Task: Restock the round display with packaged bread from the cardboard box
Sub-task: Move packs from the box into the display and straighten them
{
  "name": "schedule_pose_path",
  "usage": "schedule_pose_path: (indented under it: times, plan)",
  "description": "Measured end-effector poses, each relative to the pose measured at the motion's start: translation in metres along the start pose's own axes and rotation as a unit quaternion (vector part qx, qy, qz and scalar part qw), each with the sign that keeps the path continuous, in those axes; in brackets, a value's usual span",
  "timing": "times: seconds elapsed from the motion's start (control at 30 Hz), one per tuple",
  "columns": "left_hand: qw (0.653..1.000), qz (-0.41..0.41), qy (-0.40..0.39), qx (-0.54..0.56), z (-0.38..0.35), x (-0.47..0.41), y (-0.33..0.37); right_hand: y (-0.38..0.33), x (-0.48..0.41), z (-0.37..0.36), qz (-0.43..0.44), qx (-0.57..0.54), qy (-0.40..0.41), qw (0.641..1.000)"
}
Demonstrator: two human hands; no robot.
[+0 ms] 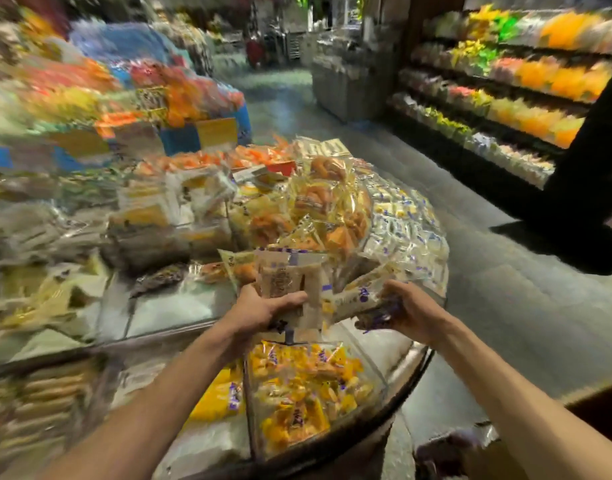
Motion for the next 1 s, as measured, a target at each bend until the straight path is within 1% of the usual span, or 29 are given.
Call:
schedule_pose_path:
  times: [0.07,0.2,0.3,0.37,0.4,0.47,0.53,0.6,0.67,0.77,0.83,0.93,1.0]
  plan:
    - [0.999,0.011,0.032,0.041,0.034,0.015,-0.010,0.016,-0.005,-0.029,-0.034,-0.028,-0.012,0.999]
    - [0.984,0.074,0.072,0.143,0.077,0.043,-0.034,0.053,-0.003,-0.076,-0.089,-0.037,-0.028,0.995]
    - [0.969,0.116,0.092,0.199,0.089,0.055,-0.060,0.077,0.000,-0.100,-0.120,-0.072,-0.028,0.990]
    - [0.961,0.137,0.079,0.228,0.085,0.062,-0.075,0.087,0.000,-0.108,-0.134,-0.105,-0.036,0.985]
    - [0.956,0.147,0.086,0.237,0.083,0.064,-0.082,0.090,0.000,-0.112,-0.144,-0.121,-0.053,0.981]
    - [0.950,0.165,0.102,0.245,0.076,0.067,-0.094,0.096,-0.004,-0.115,-0.161,-0.147,-0.086,0.972]
    - [0.949,0.169,0.116,0.240,0.068,0.068,-0.103,0.100,-0.012,-0.113,-0.175,-0.144,-0.109,0.968]
    - [0.949,0.171,0.128,0.232,0.059,0.069,-0.109,0.103,-0.015,-0.114,-0.193,-0.128,-0.128,0.964]
    - [0.954,0.181,0.131,0.201,0.049,0.070,-0.116,0.109,-0.022,-0.110,-0.207,-0.097,-0.140,0.964]
    - [0.954,0.192,0.132,0.189,0.033,0.072,-0.120,0.119,-0.033,-0.105,-0.222,-0.017,-0.153,0.963]
    - [0.955,0.183,0.150,0.182,0.030,0.072,-0.131,0.124,-0.039,-0.104,-0.232,0.020,-0.158,0.960]
    - [0.947,0.176,0.200,0.177,0.030,0.080,-0.141,0.130,-0.042,-0.105,-0.243,0.033,-0.160,0.956]
    - [0.943,0.166,0.219,0.188,0.033,0.084,-0.154,0.135,-0.043,-0.104,-0.252,0.028,-0.149,0.956]
Point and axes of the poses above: each hand's wrist, its own x-axis away from the middle knuckle, its own z-axis out of the back of the hand, y = z × x, the point moved 1 cm from there along -x, towards the middle knuckle, and after that the axes turned 2 degrees about -z, right-handed, at the moved point
